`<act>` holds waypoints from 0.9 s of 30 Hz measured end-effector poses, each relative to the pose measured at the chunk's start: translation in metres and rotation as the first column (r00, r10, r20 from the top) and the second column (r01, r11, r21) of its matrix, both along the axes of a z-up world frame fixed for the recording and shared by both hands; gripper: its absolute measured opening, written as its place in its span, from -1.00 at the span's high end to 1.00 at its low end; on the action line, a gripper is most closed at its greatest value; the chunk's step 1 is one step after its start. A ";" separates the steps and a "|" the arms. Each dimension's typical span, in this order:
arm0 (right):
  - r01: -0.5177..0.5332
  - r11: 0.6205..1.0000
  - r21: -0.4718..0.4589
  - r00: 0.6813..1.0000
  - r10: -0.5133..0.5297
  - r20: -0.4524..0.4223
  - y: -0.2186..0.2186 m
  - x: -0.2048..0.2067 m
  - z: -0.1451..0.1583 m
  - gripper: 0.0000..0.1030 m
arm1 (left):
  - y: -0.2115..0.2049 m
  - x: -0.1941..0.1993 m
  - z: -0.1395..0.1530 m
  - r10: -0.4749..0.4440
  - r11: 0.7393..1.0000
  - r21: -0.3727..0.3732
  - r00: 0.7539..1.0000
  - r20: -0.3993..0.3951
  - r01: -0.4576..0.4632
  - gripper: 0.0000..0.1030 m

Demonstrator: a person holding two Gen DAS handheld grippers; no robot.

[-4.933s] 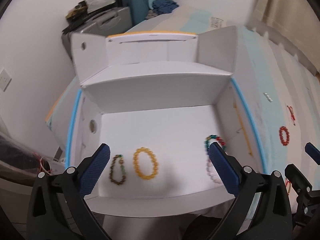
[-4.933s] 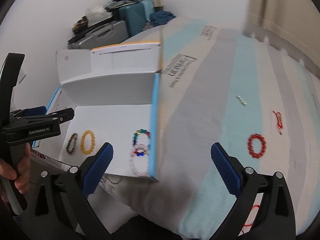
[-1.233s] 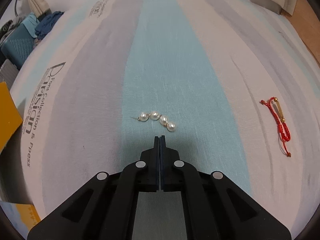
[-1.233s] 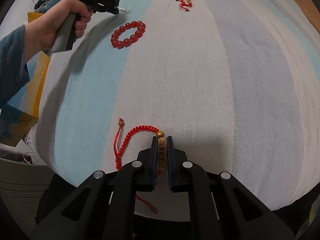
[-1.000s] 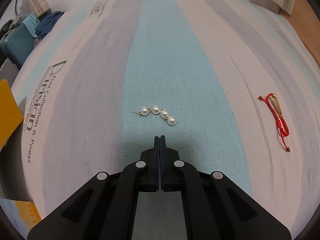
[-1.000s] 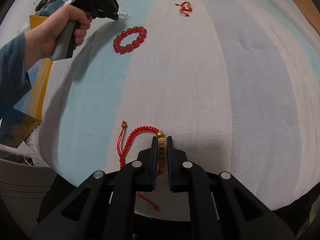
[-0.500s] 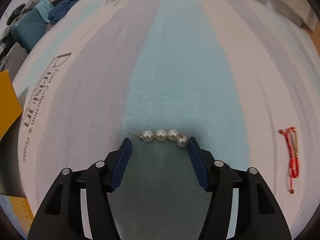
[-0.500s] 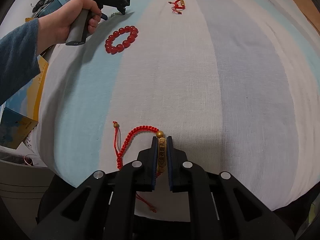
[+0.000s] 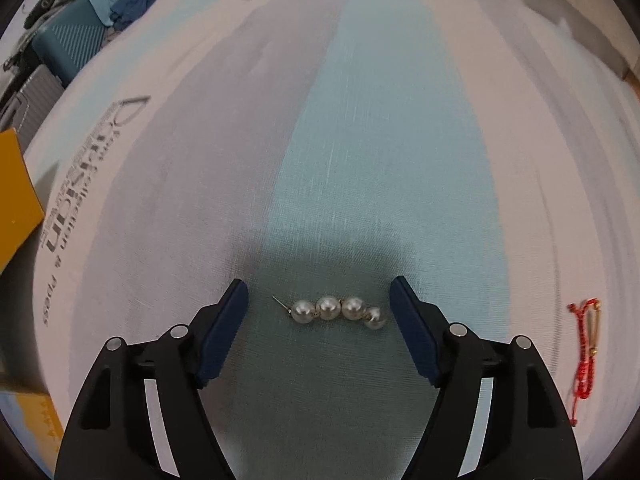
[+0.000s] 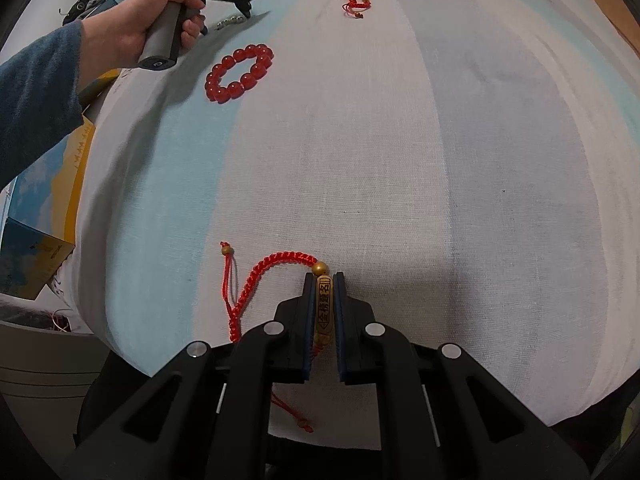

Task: Organize jewelry
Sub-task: 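Grasp the pearl string with the left tool while the right grasps the red cord bracelet, then carry the pearls in the left tool while the right carries the cord bracelet to the box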

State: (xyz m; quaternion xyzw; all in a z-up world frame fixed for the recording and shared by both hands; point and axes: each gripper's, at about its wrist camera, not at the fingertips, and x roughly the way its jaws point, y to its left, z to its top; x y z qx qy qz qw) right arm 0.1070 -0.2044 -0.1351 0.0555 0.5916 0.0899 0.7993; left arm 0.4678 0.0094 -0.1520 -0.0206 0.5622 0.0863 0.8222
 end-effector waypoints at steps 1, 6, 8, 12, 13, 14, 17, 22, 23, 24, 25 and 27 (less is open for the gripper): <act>-0.002 1.000 -0.001 1.000 0.002 -0.001 0.000 0.000 0.000 0.85 | 0.000 0.000 -0.001 0.003 1.000 -0.002 1.000 0.006 -0.003 -0.41; -0.002 1.000 -0.001 1.000 0.002 -0.002 0.000 0.001 0.000 0.85 | -0.001 0.000 0.000 0.000 1.000 -0.024 1.000 -0.001 0.000 0.14; -0.003 1.000 0.000 1.000 0.003 -0.001 0.000 0.001 0.000 0.85 | 0.004 0.003 -0.001 -0.002 0.999 -0.033 1.000 -0.015 0.002 0.37; -0.003 1.000 0.007 1.000 0.003 0.002 -0.001 0.000 0.000 0.85 | 0.005 0.008 -0.002 -0.001 0.999 -0.038 0.999 -0.039 -0.001 0.72; -0.003 1.000 0.008 1.000 0.003 0.001 -0.001 -0.001 0.000 0.85 | 0.009 0.010 0.000 -0.008 0.999 -0.037 0.999 -0.039 0.006 0.74; -0.004 1.000 0.008 1.000 0.004 0.002 -0.001 -0.001 0.000 0.85 | 0.010 0.009 0.002 -0.013 0.999 -0.039 0.999 -0.040 0.012 0.77; -0.003 1.000 0.013 1.000 0.003 0.004 -0.003 0.000 0.002 0.85 | 0.015 0.007 0.006 -0.017 0.998 -0.066 0.999 -0.039 0.014 0.78; 0.000 1.000 0.025 0.999 -0.001 0.032 -0.003 0.002 0.012 0.85 | 0.016 -0.003 0.017 -0.033 0.997 -0.073 0.999 -0.025 0.032 0.78; -0.001 1.000 0.026 0.999 0.000 0.039 -0.003 0.003 0.015 0.85 | 0.021 -0.005 0.017 -0.036 0.997 -0.074 0.999 -0.023 0.034 0.78; 0.001 1.000 0.027 0.999 -0.002 0.045 -0.003 0.003 0.018 0.85 | 0.022 -0.007 0.019 -0.038 0.996 -0.079 0.999 -0.021 0.036 0.78; 0.004 1.000 0.029 0.999 -0.005 0.051 -0.003 0.003 0.020 0.85 | 0.024 -0.010 0.024 -0.041 0.996 -0.080 0.999 -0.016 0.039 0.78; 0.009 0.999 0.031 0.998 -0.011 0.064 -0.003 0.004 0.027 0.85 | 0.027 -0.011 0.029 -0.048 0.995 -0.083 0.999 -0.012 0.047 0.78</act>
